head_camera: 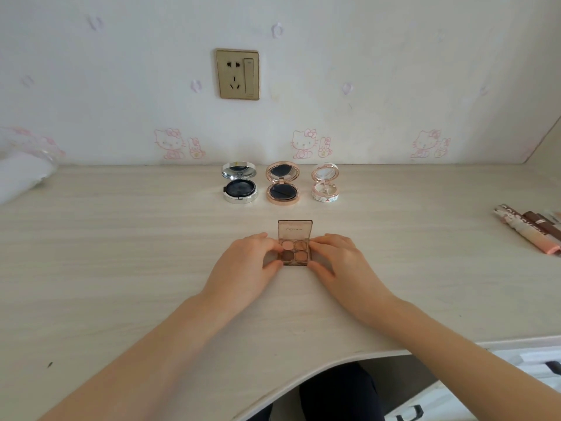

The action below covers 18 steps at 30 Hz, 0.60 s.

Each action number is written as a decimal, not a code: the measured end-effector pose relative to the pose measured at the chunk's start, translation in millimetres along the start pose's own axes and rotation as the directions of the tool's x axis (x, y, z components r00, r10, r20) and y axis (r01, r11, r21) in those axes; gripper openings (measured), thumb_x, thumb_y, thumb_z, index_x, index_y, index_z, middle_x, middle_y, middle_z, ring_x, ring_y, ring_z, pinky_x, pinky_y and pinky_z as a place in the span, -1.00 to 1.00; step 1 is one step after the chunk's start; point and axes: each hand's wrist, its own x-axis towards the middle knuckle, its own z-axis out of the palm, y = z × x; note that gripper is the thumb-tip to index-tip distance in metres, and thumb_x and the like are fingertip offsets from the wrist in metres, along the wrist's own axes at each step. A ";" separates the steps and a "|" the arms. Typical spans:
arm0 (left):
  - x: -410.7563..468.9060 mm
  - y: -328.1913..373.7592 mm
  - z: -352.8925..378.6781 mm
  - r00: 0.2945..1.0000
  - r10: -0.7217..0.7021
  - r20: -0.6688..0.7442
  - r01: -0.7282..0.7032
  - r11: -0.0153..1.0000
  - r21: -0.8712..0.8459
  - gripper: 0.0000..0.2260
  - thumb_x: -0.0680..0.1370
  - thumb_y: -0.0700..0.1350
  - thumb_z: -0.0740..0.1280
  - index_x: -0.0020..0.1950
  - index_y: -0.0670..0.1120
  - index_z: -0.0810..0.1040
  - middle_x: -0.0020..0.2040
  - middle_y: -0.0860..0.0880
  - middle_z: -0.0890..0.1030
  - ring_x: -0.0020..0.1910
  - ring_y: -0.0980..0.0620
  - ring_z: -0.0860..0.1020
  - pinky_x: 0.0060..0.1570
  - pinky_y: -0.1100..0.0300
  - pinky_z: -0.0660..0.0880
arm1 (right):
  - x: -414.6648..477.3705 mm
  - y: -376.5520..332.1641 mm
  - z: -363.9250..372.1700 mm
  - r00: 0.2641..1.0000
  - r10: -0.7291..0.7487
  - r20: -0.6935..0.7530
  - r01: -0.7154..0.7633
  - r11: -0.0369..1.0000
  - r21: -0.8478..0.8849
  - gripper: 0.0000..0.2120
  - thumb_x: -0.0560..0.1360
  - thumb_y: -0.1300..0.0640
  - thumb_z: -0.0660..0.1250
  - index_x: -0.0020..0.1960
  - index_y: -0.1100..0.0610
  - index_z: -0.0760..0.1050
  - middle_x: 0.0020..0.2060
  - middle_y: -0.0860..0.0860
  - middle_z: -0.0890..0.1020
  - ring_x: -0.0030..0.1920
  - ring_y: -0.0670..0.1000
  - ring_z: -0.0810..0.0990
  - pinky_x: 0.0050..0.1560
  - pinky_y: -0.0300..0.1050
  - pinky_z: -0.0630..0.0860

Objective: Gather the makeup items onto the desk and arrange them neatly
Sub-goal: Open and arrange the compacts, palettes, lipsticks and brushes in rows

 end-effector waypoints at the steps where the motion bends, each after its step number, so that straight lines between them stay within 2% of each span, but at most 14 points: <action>1: 1.6 -4.2 -4.0 1.000 -0.007 0.001 0.007 1.000 -0.004 -0.77 0.51 -0.09 0.38 0.15 0.09 0.61 0.26 -0.01 0.57 0.36 0.07 0.41 0.30 0.12 0.35 | 5.4 -2.8 2.7 1.000 -0.007 0.000 0.007 1.000 0.009 -0.69 0.51 0.23 0.32 0.26 0.14 0.53 0.18 0.03 0.54 0.27 0.09 0.39 0.23 -0.35 0.16; 4: 5.0 -15.9 -15.5 1.000 -0.018 -0.018 0.018 1.000 0.001 -0.78 0.50 -0.13 0.39 0.14 0.04 0.63 0.13 0.01 0.62 0.24 0.02 0.50 0.20 0.13 0.39 | 23.1 -12.3 11.6 0.999 -0.035 0.001 0.035 0.999 0.023 -0.71 0.52 0.26 0.28 0.23 0.14 0.54 0.17 0.05 0.55 0.23 0.09 0.40 0.19 -0.36 0.18; 8: 9.7 -33.3 -25.7 0.996 -0.043 -0.075 0.045 0.999 0.027 -0.76 0.50 -0.14 0.40 0.16 -0.02 0.63 0.14 0.00 0.63 0.19 0.00 0.53 0.11 0.29 0.34 | 47.2 -24.6 24.4 0.998 -0.056 0.025 0.055 0.998 0.016 -0.73 0.54 0.24 0.24 0.21 0.19 0.54 0.18 0.08 0.55 0.24 0.11 0.39 0.18 -0.35 0.16; 12: 15.9 -51.9 -31.3 0.993 -0.055 -0.101 0.056 0.998 0.004 -0.77 0.50 -0.15 0.40 0.15 0.00 0.63 0.12 0.06 0.65 0.13 0.03 0.58 0.15 0.19 0.45 | 65.6 -32.1 35.3 0.997 -0.057 0.043 0.057 0.998 0.014 -0.74 0.56 0.22 0.22 0.21 0.20 0.53 0.18 0.09 0.54 0.24 0.11 0.39 0.21 -0.31 0.18; 18: 28.9 -70.4 -32.1 0.989 -0.053 -0.138 0.058 0.998 0.033 -0.76 0.50 -0.14 0.40 0.16 -0.01 0.62 0.11 0.01 0.64 0.14 0.01 0.54 0.16 0.19 0.42 | 87.3 -36.8 46.1 0.997 -0.045 0.065 0.046 0.999 0.001 -0.74 0.56 0.20 0.22 0.22 0.17 0.52 0.18 0.08 0.52 0.23 0.11 0.39 0.23 -0.22 0.24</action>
